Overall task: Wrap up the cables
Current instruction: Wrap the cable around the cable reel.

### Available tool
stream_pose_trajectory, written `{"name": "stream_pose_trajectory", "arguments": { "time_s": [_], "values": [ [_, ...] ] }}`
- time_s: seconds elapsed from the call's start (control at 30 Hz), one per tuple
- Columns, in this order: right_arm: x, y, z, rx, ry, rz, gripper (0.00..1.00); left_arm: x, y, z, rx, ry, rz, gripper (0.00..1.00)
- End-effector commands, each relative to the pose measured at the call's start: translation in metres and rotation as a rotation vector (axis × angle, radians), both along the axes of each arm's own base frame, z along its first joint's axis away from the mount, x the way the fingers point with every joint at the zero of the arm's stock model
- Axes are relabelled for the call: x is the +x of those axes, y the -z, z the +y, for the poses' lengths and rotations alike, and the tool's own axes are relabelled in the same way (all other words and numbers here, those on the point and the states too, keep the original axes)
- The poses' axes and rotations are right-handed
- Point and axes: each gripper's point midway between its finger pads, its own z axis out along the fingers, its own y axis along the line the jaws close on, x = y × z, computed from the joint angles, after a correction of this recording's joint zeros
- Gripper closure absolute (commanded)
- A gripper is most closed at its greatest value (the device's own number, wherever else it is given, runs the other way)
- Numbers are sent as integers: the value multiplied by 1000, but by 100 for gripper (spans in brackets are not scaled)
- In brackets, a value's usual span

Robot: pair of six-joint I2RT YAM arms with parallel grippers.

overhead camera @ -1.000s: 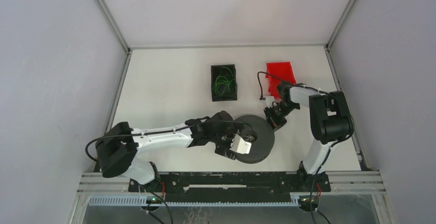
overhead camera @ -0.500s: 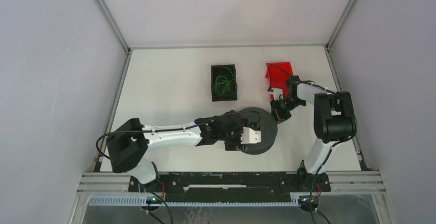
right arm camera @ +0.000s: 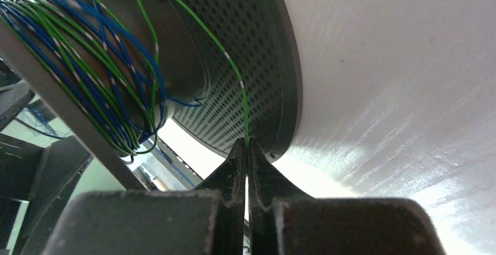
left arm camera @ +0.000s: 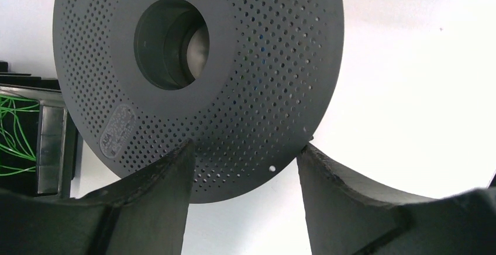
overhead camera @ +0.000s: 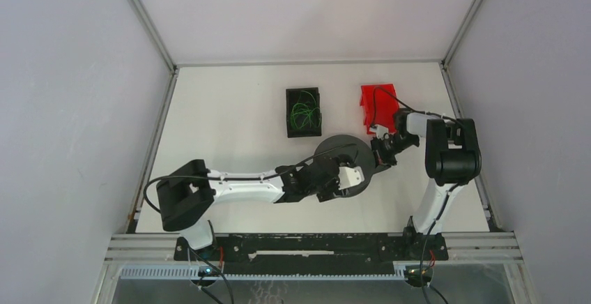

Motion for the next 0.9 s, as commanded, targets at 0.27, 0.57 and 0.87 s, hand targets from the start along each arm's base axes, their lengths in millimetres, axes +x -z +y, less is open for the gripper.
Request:
{"name": "stream_pose_trajectory", "arguments": {
  "time_s": [0.27, 0.57, 0.87],
  "values": [
    [18, -11, 12, 85, 100, 21, 97, 12, -14, -26, -132, -218, 101, 35],
    [32, -9, 12, 110, 178, -13, 95, -2, -19, -42, -143, -115, 161, 23],
    [35, -9, 11, 105, 200, -32, 85, 0, -36, -39, -172, -24, 178, 12]
  ]
}}
